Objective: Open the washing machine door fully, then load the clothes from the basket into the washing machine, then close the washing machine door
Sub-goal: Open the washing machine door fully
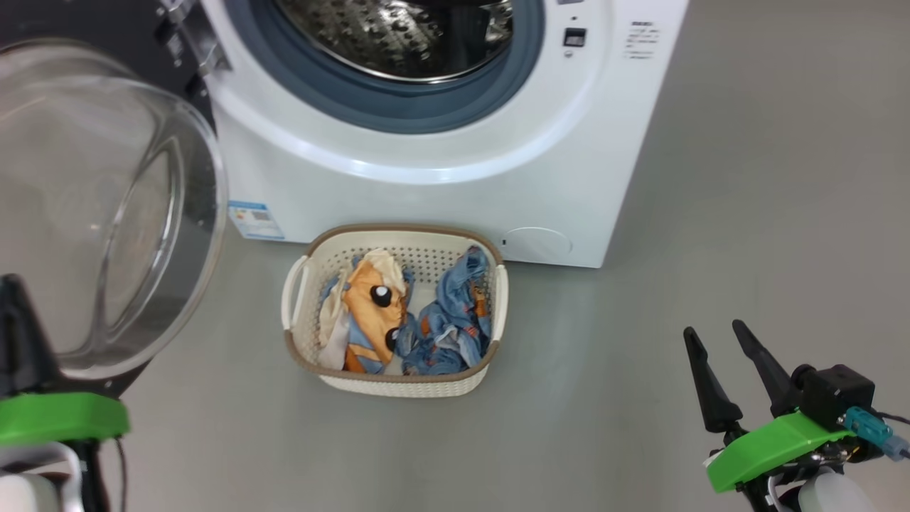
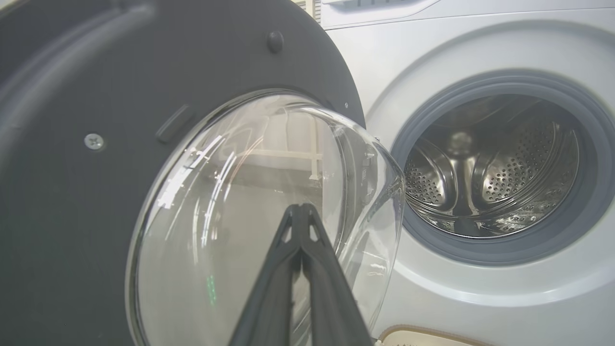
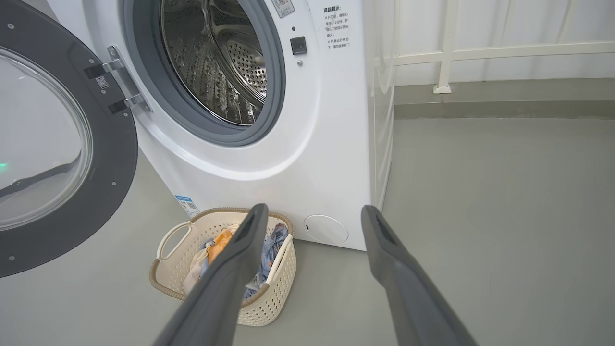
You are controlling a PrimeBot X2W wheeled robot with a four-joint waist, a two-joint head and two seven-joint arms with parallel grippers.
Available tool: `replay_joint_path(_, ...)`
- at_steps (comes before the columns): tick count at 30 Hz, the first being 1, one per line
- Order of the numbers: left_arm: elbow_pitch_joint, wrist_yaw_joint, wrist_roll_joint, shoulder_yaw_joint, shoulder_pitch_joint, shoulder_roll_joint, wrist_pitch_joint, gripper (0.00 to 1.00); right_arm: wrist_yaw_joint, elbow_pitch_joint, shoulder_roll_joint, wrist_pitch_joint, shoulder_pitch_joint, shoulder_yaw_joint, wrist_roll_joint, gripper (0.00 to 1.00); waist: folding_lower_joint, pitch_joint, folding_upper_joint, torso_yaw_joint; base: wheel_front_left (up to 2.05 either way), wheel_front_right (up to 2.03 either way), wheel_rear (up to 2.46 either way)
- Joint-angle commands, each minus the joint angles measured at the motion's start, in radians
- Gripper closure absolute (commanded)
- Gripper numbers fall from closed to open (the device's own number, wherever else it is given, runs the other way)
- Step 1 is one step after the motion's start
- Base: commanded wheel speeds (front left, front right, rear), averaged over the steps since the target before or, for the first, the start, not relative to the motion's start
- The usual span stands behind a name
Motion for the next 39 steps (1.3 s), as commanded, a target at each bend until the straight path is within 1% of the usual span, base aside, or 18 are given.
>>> replay_joint_path(1, -0.056, 0.000, 0.018, 0.007, 0.013, 0.022, -0.006, 1.00, 0.002, -0.029, 0.003, -0.014, 0.011, 0.024, 0.005, 0.00, 0.0000, -0.012, 0.0000, -0.027, 0.00, 0.00, 0.00)
replay_joint_path(6, -0.113, 0.001, 0.019, -0.043, 0.062, -0.009, -0.006, 1.00, 0.002, -0.036, 0.013, -0.016, 0.014, 0.030, 0.005, 0.00, 0.0000, -0.024, 0.0000, -0.068, 0.00, 0.00, 0.00)
replay_joint_path(10, -0.117, -0.001, 0.014, -0.088, 0.109, -0.021, -0.006, 1.00, 0.002, -0.037, 0.019, -0.017, 0.018, 0.034, 0.005, 0.00, 0.0000, -0.038, 0.0000, -0.102, 0.00, 0.00, 0.00)
replay_joint_path(11, -0.118, -0.001, 0.013, -0.099, 0.120, -0.023, -0.006, 0.71, 0.002, -0.037, 0.020, -0.018, 0.020, 0.035, 0.004, 0.00, 0.0000, -0.043, 0.0000, -0.111, 0.00, 0.00, 0.00)
replay_joint_path(12, -0.117, 0.001, 0.011, -0.107, 0.132, -0.025, -0.006, 0.47, 0.002, -0.037, 0.021, -0.018, 0.022, 0.036, 0.003, 0.00, 0.0000, -0.049, 0.0000, -0.120, 0.00, 0.00, 0.00)
replay_joint_path(13, -0.116, 0.003, 0.010, -0.115, 0.144, -0.026, -0.006, 0.03, 0.002, -0.036, 0.022, -0.019, 0.024, 0.036, 0.004, 0.00, 0.0000, -0.053, 0.0000, -0.130, 0.00, 0.00, 0.00)
replay_joint_path(14, -0.114, 0.004, 0.006, -0.122, 0.156, -0.027, -0.006, 0.00, 0.002, -0.036, 0.023, -0.019, 0.026, 0.036, 0.004, 0.00, 0.0000, -0.058, 0.0000, -0.139, 0.00, 0.00, 0.00)
replay_joint_path(19, -0.108, 0.022, -0.003, -0.139, 0.215, -0.030, -0.006, 0.00, 0.002, -0.042, 0.028, -0.020, 0.042, 0.040, 0.005, 0.00, 0.0000, -0.077, 0.0000, -0.183, 0.00, 0.00, 0.00)
replay_joint_path(28, -0.112, 0.043, -0.032, -0.153, 0.300, -0.033, -0.006, 0.00, 0.002, -0.055, 0.033, -0.021, 0.074, 0.038, 0.005, 0.00, 0.0000, -0.101, 0.0000, -0.233, 0.00, 0.00, 0.00)
replay_joint_path(39, -0.113, 0.065, -0.059, -0.166, 0.399, -0.034, -0.006, 0.00, 0.002, -0.102, 0.030, -0.021, 0.108, 0.020, -0.023, 0.00, 0.0000, -0.132, 0.0000, -0.252, 0.00, 0.00, 0.00)
